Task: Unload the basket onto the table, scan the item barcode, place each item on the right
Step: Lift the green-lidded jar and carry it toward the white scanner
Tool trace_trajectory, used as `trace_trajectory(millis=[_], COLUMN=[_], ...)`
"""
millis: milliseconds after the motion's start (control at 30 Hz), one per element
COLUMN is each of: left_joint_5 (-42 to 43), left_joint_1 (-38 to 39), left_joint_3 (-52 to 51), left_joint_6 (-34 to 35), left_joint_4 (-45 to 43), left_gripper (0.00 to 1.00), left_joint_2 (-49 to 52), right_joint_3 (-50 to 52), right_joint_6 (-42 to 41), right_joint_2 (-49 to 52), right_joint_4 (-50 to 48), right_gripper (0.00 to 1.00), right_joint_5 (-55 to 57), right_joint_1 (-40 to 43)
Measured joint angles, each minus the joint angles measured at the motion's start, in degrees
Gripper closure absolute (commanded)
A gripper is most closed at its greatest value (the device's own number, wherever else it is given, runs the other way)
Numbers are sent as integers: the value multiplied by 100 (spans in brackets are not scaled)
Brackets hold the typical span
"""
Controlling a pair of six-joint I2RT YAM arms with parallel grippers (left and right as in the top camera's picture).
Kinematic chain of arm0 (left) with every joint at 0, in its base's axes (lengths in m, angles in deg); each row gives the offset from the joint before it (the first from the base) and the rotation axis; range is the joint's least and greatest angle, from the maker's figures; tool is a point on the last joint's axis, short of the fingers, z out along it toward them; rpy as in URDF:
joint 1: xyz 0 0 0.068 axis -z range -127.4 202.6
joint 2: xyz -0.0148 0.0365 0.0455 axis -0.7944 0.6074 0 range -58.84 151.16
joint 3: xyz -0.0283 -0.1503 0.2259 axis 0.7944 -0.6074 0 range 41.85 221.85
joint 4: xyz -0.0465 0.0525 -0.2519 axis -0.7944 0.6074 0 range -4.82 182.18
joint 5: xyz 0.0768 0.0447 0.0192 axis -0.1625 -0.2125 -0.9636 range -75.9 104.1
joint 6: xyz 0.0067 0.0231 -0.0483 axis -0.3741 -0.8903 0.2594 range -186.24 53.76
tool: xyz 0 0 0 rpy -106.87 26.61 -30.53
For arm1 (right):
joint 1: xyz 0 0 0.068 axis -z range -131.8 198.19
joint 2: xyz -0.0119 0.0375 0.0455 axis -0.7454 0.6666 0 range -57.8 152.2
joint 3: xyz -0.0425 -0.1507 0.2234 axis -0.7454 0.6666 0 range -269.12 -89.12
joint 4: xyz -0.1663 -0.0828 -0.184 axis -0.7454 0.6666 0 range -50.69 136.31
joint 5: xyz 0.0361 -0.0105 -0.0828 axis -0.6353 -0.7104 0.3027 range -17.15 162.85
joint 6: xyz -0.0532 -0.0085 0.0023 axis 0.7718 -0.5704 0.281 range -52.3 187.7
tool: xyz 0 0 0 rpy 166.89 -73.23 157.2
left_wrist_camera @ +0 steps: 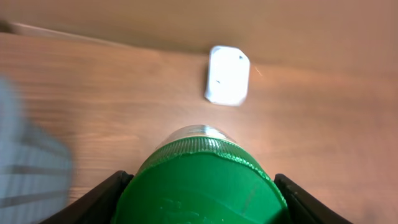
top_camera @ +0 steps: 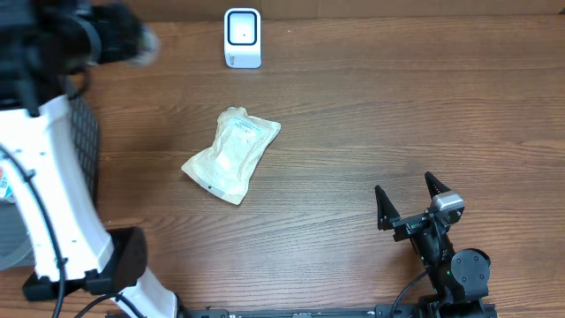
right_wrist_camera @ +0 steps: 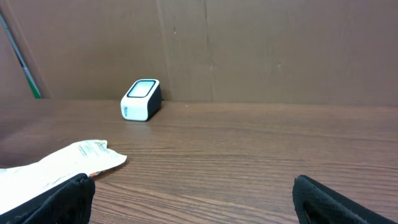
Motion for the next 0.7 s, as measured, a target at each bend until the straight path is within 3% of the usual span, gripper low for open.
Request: trace_trajectory(millis=[300,700], left_joint_5=[-7,-7], left_joint_1=[1980,3348], left_joint_3=[0,-7], left_joint_6=[-4,-2], left_joint_4=[520,153], left_gripper=[56,56], left_joint_2=[1123,3167], right_joint_3=[0,0], right_joint_6=[-2,-4], right_joint_2=[0,0], right_joint_4=[0,2], right_gripper=[0,0], right_joint_5=[-4,-2], right_joint_1=[0,0])
